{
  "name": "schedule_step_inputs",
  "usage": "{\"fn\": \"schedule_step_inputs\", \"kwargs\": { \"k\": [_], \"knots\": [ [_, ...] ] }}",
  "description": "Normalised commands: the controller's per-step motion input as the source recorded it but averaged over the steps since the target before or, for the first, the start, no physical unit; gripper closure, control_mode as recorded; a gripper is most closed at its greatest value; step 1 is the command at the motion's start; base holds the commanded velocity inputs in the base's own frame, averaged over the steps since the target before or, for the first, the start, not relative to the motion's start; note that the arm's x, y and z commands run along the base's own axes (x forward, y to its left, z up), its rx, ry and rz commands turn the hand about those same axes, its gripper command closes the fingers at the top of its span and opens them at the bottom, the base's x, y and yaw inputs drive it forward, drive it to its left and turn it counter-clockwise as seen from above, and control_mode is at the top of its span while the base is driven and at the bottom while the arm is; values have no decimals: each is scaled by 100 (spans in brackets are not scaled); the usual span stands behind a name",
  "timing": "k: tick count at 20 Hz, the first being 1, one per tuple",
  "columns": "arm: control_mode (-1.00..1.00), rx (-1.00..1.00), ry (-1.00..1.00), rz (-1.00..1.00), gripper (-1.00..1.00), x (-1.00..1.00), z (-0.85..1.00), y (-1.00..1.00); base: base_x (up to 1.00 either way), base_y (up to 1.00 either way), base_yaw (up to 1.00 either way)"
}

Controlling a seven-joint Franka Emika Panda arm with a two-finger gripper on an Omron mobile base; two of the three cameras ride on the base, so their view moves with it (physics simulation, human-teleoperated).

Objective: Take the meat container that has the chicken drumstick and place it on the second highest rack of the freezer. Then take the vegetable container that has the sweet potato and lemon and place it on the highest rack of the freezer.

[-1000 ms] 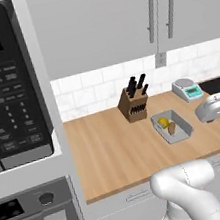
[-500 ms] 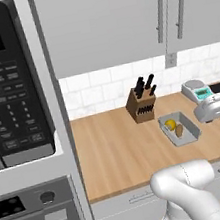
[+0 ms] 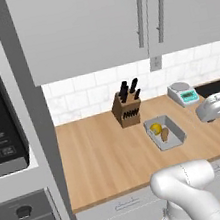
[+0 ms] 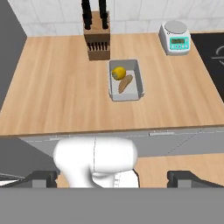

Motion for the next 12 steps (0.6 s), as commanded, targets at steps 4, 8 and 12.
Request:
{"fn": "schedule_step_inputs", "kwargs": {
  "k": [4,8,12],
  "knots": [
    [100,0,0,0,-100,0,0,0,26,-1,-14],
    [100,0,0,0,-100,0,0,0,38,1,-5],
    [100,0,0,0,-100,0,0,0,28,1,-1]
  ]
}}
